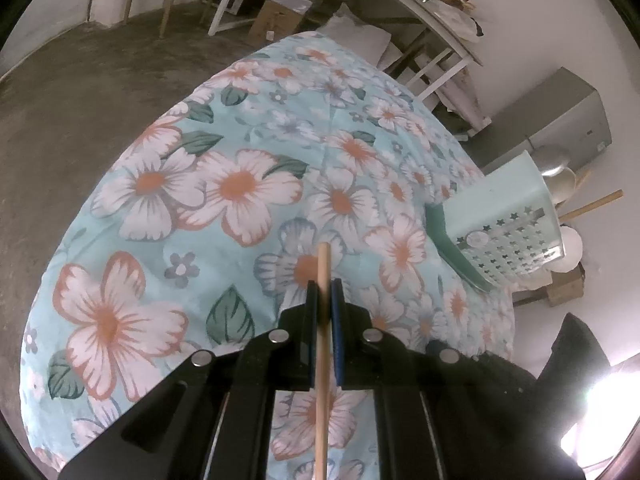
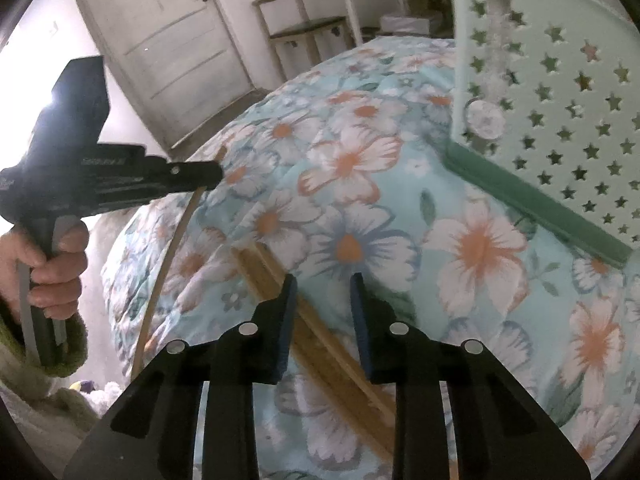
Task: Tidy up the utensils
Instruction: 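Lower the open right tool onto the chopstick pile while the left tool holds its chopstick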
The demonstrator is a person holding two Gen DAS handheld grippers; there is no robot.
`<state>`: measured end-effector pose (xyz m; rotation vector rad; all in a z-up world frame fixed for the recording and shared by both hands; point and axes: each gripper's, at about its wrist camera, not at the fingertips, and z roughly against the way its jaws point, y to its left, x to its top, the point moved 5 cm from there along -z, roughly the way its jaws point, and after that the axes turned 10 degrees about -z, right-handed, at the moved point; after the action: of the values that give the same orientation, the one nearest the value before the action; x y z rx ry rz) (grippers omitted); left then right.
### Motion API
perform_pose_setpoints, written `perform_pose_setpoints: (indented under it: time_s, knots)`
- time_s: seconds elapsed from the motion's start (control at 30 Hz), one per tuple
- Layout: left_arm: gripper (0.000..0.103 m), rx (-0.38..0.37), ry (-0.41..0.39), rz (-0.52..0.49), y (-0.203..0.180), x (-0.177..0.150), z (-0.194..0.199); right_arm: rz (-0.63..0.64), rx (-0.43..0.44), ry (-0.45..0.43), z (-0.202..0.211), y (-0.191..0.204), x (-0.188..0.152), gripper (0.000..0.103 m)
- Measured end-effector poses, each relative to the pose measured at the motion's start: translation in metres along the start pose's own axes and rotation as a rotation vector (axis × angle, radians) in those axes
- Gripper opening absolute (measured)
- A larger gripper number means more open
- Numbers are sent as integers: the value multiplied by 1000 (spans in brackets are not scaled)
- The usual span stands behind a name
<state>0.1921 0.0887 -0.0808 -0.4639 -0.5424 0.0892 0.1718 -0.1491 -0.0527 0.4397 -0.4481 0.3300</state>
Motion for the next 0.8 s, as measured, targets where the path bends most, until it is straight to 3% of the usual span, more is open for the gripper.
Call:
perform_pose_setpoints:
  time_s: [0.1, 0.33, 0.8]
  knots:
    - [5, -5, 5, 1, -1, 0, -2, -26, -27, 10, -3, -7, 2, 17]
    - [5, -7, 7, 3, -1, 0, -3, -22, 83, 28, 1, 5, 4, 21]
    - [5, -7, 8, 2, 0, 0, -3, 21, 63, 72, -10, 10, 1, 18]
